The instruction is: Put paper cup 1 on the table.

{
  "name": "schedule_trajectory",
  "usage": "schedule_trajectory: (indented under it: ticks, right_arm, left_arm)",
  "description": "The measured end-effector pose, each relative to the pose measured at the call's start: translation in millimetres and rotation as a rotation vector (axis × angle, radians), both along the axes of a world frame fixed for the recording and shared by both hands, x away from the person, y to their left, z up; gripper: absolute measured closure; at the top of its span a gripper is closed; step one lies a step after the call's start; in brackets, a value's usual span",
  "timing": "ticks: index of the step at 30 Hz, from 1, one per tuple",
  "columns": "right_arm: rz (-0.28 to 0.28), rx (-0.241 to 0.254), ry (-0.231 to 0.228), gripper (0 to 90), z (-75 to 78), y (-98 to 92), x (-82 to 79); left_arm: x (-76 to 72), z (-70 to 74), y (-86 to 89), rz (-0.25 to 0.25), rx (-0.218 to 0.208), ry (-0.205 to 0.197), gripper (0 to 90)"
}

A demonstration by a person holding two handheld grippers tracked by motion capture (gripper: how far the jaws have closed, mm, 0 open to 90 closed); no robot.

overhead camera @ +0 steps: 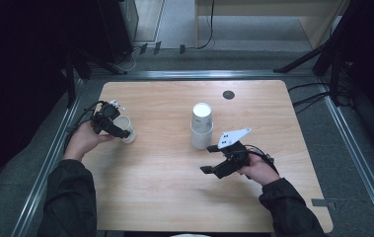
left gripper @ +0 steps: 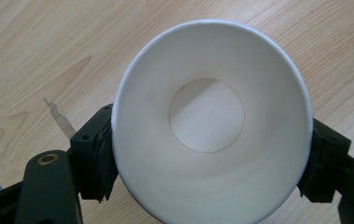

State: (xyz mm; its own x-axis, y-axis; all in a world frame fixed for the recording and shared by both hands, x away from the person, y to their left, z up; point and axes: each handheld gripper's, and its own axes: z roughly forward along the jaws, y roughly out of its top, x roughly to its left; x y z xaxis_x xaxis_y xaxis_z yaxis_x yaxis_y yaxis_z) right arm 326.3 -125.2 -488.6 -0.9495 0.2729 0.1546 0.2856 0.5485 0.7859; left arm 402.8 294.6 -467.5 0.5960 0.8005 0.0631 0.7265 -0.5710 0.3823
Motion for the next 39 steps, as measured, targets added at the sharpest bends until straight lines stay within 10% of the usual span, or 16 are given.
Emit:
schedule_trajectory:
  ticks: [16, 39]
  right_arm:
    - [0.0, -0.002, -0.001, 20.7, 0.3, 0.0, 0.1]
    - [-0.015, 0.026, -0.089, 21.8, 5.7, -10.0, 3.0]
  left_arm:
    - [1.6, -7.7, -0.2, 0.006, -0.019, 0.018, 18.6]
    - [-10.7, 19.4, 19.0, 0.039, -0.227, -0.011, 10.1]
